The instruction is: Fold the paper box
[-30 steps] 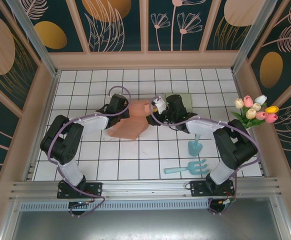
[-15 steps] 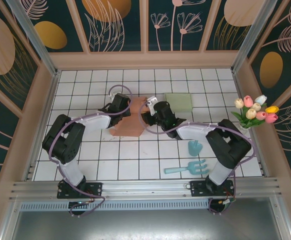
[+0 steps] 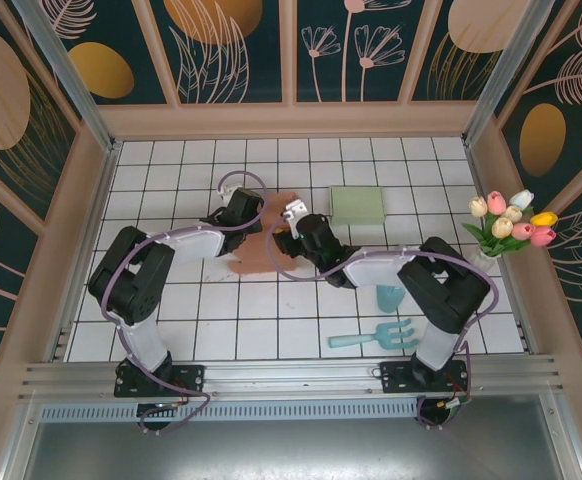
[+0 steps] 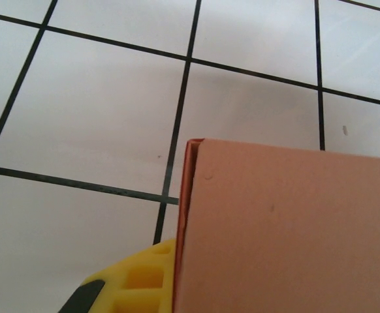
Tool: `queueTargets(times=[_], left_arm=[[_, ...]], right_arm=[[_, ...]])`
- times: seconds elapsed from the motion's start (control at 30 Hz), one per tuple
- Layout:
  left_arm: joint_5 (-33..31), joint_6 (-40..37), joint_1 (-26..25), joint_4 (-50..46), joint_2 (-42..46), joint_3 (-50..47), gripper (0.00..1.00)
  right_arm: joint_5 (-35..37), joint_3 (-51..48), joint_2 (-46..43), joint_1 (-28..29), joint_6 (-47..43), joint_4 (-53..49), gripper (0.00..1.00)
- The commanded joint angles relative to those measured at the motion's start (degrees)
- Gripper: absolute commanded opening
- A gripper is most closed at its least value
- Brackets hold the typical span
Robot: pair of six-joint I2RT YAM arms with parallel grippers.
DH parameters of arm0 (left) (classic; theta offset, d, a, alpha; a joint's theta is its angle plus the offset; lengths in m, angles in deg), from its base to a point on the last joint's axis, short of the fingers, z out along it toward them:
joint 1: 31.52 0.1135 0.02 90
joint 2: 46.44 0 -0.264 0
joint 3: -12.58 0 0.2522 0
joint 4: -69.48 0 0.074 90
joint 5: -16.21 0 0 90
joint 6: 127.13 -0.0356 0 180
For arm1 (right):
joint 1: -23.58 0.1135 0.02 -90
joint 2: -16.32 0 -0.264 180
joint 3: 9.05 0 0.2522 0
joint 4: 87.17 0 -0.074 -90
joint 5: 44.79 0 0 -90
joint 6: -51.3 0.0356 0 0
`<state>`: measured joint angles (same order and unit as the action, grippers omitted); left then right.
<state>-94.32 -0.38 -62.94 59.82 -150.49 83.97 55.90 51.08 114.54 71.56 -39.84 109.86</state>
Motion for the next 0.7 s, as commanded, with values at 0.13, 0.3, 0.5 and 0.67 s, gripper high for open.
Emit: queueTargets(times=[0.13, 0.3, 0.5, 0.67], left_arm=[[0.2, 0.3, -0.7, -1.1, -3.5, 2.0, 0.0], [1.9, -2.1, -0.7, 0.5, -2.5, 0.7, 0.0], [5.7, -8.6, -0.7, 5.2, 0.6, -3.1, 0.0], [8.2, -9.9, -0.7, 7.5, 2.3, -5.3, 0.0]], right_arm=[[-12.7, -6.3, -11.1, -3.4, -2.3, 5.2, 0.68], [-20.2, -9.4, -18.1, -12.3, -1.0, 1.7, 0.67], [-36.4, -11.1, -21.7, -24.8, -10.8, -2.5, 0.63], [-47.6, -10.8, -17.3, -27.6, -14.6, -2.2, 0.6]])
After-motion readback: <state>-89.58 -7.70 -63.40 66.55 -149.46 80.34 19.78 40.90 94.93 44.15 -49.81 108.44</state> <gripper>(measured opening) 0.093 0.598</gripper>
